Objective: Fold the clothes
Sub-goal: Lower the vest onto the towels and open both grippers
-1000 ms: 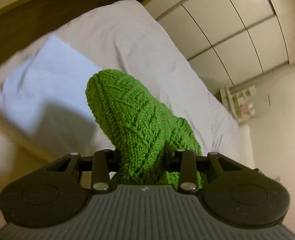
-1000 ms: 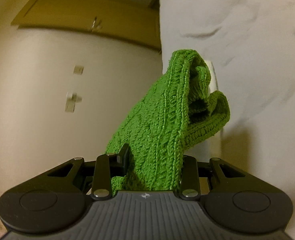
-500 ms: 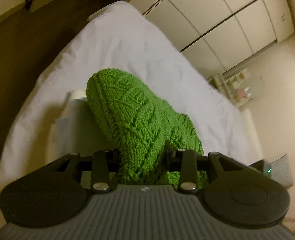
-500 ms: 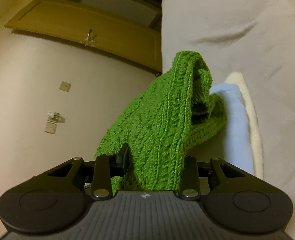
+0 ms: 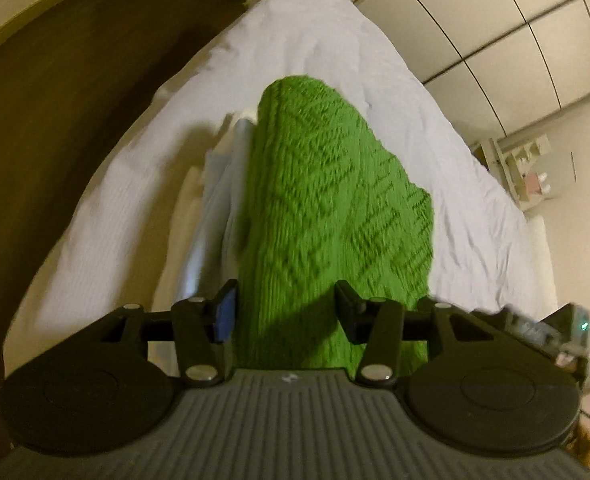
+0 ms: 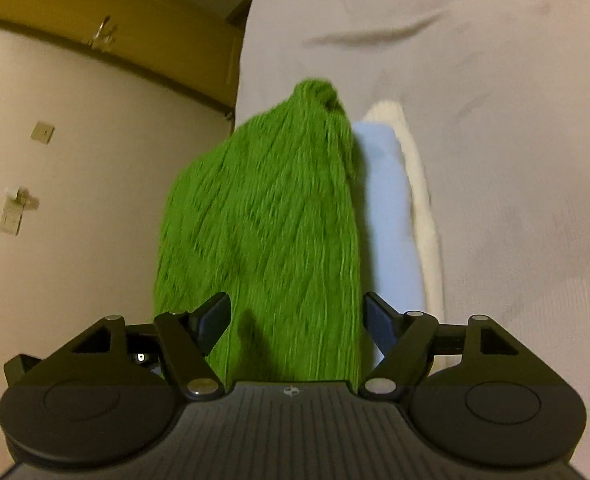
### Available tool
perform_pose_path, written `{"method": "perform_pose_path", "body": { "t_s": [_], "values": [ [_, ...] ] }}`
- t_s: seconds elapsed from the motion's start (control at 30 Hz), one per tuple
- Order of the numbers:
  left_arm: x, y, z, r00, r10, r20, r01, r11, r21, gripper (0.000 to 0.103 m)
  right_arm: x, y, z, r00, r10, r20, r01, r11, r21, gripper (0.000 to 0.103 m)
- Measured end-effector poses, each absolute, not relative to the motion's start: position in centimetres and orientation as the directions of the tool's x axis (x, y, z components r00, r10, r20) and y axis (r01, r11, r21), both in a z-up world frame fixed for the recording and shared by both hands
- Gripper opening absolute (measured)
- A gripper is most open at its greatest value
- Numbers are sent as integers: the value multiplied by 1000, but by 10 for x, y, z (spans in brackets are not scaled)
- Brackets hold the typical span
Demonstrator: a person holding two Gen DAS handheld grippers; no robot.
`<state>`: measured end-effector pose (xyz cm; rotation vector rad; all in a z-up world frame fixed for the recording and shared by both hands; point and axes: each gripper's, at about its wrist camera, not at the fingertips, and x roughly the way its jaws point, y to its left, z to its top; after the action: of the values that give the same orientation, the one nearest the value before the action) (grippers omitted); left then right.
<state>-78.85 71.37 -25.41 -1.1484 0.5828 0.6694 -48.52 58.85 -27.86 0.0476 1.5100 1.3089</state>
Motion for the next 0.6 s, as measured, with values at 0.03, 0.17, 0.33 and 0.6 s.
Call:
{"method": "perform_pose_path", "body": {
  "t_s": [0.03, 0.17, 0.33, 0.6],
  "values": [
    [-792, 708, -253, 669, 182, -720, -740, 245, -626, 42, -490, 584, -275, -420, 597, -683, -590, 392, 706, 67],
    [-785, 692, -249, 630, 206, -749, -774, 255, -580, 34, -502, 580, -263, -371, 562, -739, -709, 343, 616, 38],
    [-775, 698, -253, 548, 209, -810, -828, 272, -490, 40, -501, 576, -257, -313, 530, -788, -758, 360, 543, 36],
    [-764, 663, -187, 383, 357, -852, -874, 438, -210, 9, -511, 562, -213, -196, 567, -800, -858, 297, 420, 52]
  ]
}}
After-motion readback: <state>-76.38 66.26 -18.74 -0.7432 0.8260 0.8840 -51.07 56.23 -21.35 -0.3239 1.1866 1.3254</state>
